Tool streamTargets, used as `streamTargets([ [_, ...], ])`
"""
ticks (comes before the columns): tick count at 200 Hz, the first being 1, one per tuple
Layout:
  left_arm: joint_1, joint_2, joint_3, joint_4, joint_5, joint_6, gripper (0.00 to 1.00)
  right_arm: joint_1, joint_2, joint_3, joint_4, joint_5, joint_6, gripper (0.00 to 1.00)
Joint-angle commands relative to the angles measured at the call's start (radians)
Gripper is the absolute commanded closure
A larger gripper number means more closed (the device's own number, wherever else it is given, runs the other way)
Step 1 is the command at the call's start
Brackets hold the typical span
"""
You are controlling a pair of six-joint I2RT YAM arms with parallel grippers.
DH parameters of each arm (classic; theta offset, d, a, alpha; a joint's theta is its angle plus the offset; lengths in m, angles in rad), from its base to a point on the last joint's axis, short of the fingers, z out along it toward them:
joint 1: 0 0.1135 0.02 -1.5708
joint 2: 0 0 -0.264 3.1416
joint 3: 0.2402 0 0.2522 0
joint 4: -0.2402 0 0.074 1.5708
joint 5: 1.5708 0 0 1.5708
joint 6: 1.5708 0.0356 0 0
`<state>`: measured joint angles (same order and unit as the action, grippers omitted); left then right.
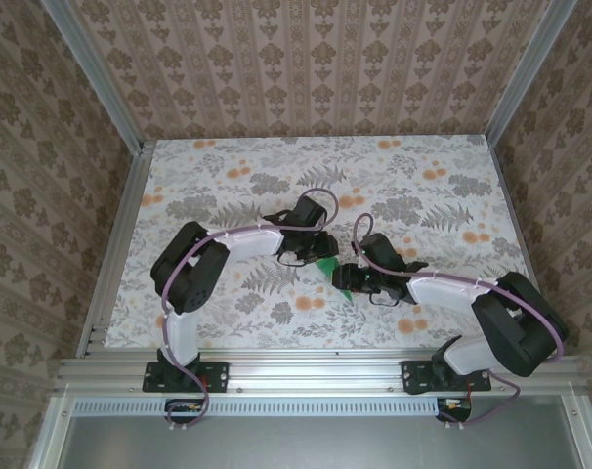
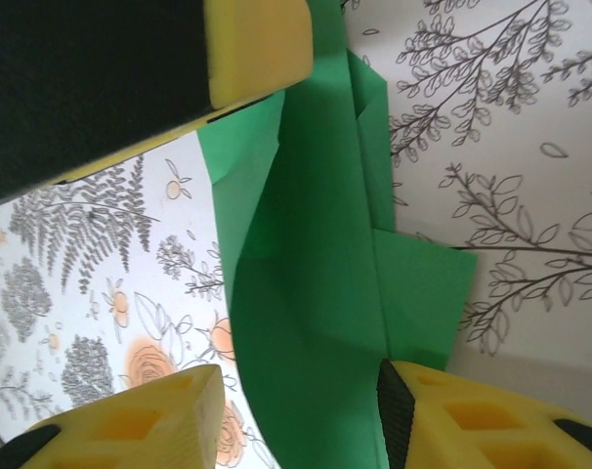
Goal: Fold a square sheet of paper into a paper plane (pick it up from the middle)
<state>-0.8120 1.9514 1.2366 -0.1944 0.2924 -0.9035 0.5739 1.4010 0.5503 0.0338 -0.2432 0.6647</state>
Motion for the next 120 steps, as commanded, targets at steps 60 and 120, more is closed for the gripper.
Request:
streamTargets([
  [60, -0.004, 0.039, 0.044, -0.031, 0.025, 0.025, 0.66, 0.116, -0.033, 0.033, -0.043, 0.217, -0.422, 0.41],
  [120, -0.004, 0.049, 0.056, -0.035, 0.033, 0.028, 0.67, 0.133, 0.033, 0.052, -0.026, 0.261, -0.491, 0.42],
])
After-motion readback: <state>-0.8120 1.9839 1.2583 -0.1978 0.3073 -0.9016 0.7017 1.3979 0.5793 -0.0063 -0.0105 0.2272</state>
